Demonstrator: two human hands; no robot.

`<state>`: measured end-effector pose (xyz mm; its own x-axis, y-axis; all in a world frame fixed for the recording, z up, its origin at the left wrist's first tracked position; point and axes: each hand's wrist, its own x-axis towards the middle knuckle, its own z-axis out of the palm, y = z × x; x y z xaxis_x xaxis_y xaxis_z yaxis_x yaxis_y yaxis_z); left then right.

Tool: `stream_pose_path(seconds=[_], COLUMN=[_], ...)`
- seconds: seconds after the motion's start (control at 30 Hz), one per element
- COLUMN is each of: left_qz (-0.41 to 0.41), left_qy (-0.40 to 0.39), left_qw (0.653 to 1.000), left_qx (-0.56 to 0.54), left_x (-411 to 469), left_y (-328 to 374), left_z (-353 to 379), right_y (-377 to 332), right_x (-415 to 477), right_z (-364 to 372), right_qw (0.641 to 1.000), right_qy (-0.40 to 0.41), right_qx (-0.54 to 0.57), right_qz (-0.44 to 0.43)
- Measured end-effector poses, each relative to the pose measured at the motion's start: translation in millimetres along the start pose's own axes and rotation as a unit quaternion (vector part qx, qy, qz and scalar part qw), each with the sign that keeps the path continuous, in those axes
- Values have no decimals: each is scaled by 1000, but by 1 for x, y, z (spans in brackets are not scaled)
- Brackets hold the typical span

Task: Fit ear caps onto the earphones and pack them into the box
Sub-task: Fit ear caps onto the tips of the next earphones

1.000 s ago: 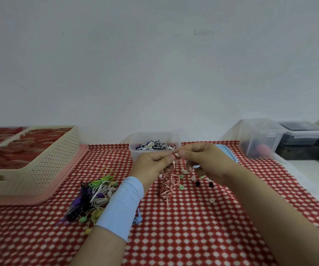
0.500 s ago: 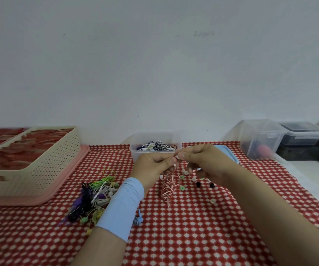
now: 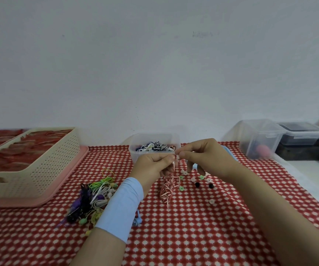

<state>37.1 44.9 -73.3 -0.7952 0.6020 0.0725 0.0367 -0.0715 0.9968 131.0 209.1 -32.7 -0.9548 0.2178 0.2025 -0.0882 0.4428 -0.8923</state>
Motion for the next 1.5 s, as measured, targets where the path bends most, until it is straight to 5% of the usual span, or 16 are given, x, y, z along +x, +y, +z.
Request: stream_pose_path(seconds=[1.5], left_qz=[4], left_qy=[-40], left_qw=[997], left_qx=[66], left_x=[-1], left_y=[-1], left_z=[-5], right_y=[4], right_x=[1], right_z=[-11], right_qw=[993], right_qy=[-83], right_qx=[62], right_qz=[54])
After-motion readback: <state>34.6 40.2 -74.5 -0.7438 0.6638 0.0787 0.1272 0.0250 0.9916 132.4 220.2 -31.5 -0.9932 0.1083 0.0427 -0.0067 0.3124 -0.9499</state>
